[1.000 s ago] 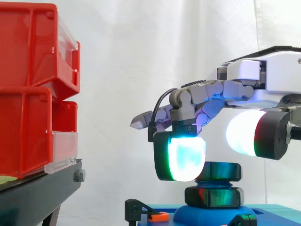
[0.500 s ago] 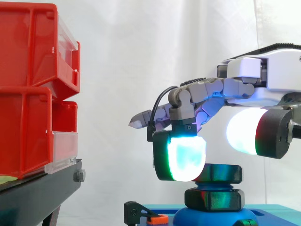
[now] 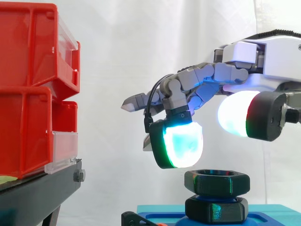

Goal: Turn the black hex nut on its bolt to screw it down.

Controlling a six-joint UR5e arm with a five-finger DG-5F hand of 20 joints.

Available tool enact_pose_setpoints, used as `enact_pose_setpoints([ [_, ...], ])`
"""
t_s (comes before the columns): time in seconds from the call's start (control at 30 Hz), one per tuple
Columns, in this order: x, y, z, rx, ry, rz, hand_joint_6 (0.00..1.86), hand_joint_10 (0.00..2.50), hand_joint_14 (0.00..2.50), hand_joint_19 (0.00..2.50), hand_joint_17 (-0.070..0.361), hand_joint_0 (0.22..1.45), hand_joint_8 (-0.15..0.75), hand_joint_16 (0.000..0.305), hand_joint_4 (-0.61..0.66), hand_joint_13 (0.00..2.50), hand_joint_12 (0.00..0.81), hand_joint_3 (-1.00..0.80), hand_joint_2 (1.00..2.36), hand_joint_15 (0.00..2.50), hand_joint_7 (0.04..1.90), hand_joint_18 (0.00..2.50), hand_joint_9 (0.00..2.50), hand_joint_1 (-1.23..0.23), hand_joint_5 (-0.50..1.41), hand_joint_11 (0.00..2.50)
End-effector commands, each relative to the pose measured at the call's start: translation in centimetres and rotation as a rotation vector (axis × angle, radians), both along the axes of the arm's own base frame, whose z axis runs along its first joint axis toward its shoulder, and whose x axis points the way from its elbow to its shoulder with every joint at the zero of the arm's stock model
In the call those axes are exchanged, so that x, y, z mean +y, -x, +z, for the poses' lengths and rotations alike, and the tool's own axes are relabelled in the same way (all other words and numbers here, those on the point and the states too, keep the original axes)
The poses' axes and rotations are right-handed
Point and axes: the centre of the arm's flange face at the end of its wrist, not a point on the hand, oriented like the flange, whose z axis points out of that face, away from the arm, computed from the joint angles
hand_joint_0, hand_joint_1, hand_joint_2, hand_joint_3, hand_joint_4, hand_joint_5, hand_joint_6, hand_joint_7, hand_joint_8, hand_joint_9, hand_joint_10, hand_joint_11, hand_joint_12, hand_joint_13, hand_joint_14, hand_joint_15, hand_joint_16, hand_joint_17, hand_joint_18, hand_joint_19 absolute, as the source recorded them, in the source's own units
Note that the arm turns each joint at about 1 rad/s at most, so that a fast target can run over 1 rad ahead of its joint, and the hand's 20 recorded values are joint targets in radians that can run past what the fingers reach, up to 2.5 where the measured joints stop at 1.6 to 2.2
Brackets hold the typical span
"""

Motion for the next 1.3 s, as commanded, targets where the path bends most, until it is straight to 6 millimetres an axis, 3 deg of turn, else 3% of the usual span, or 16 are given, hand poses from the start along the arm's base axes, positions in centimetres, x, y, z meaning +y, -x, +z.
enact_pose_setpoints([
  [0.0, -0.3, 0.1, -0.1, 0.001, 0.000, -0.003, 0.50, 0.00, 0.00, 0.31, 0.103, 0.53, 0.263, 0.046, 0.03, 0.37, 0.338, -0.50, 1.00, 0.00, 1.45, 0.38, 0.80, -0.24, -0.03, 0.00],
  [0.57, -3.9, 0.8, -0.2, 0.009, 0.008, -0.025, 0.50, 0.00, 0.00, 0.31, 0.104, 0.53, 0.268, 0.046, 0.10, 0.36, 0.343, -0.50, 1.00, 0.00, 1.14, 0.37, 0.76, -0.24, -0.08, 0.00],
  [0.73, -2.7, 0.6, 0.2, 0.004, 0.008, 0.005, 0.50, 0.00, 0.00, 0.31, 0.105, 0.53, 0.269, 0.046, 0.11, 0.35, 0.343, -0.50, 1.00, 0.00, 1.11, 0.37, 0.76, -0.24, -0.08, 0.00],
  [0.97, -0.7, 0.2, 0.4, -0.009, 0.006, 0.031, 0.50, 0.00, 0.00, 0.30, 0.105, 0.53, 0.263, 0.047, 0.20, 0.35, 0.344, -0.50, 1.00, 0.00, 0.87, 0.37, 0.76, -0.24, -0.10, 0.00],
  [1.27, 0.8, 0.0, 0.0, -0.007, 0.007, 0.050, 0.50, 0.00, 0.00, 0.30, 0.106, 0.53, 0.250, 0.047, 0.21, 0.33, 0.343, -0.50, 1.00, 0.00, 0.73, 0.36, 0.72, -0.24, -0.10, 0.00],
])
